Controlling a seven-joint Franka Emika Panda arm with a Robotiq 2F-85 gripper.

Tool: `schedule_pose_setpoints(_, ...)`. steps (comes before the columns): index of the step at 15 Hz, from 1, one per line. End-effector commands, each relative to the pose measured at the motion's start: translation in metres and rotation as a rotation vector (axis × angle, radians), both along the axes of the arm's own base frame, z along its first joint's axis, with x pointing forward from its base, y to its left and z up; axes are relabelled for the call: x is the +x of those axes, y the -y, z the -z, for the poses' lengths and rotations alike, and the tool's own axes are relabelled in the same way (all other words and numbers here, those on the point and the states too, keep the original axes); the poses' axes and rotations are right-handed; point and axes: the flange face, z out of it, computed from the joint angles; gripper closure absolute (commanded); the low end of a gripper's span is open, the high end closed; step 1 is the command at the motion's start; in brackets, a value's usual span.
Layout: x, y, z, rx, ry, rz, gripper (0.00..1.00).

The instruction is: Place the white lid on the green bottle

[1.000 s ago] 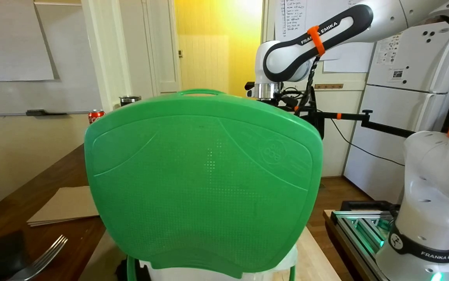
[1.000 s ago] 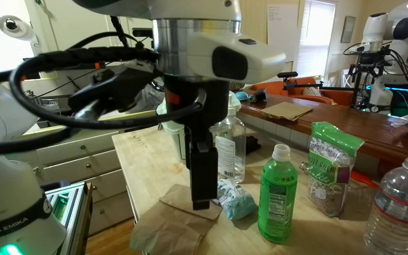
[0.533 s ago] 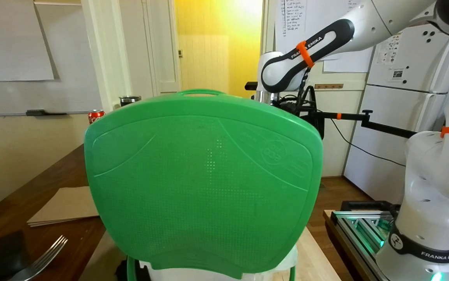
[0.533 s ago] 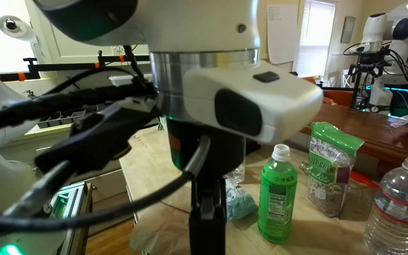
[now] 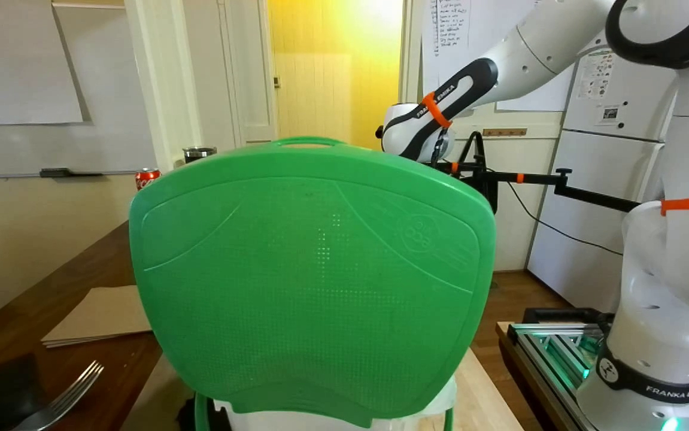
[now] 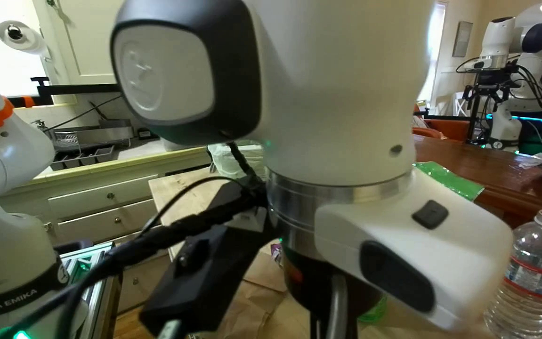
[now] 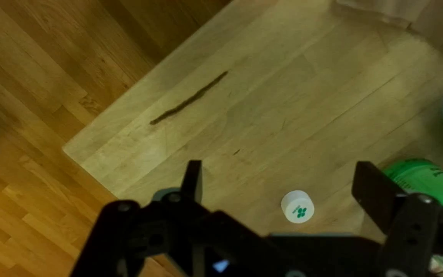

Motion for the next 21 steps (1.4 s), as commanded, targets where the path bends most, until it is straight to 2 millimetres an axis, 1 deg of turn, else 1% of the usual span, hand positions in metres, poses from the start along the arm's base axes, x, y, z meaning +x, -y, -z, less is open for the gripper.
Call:
schedule_pose_setpoints(1, 0.028, 0.017, 0.013, -0.021, 0.025, 0.046, 0.0)
schedule_pose_setpoints(5, 0.051, 0.02, 0.025, -0.029, 0.038, 0.042, 0.0)
schedule_pose_setpoints(10, 0.069, 0.016, 0.038, -0.021, 0.053, 0.036, 0.0)
schedule_pose_setpoints(14, 0.075, 0.015, 0.048, -0.02, 0.054, 0.03, 0.0)
schedule_pose_setpoints(21, 0.079, 0.01, 0.063, -0.023, 0.055, 0.008, 0.0)
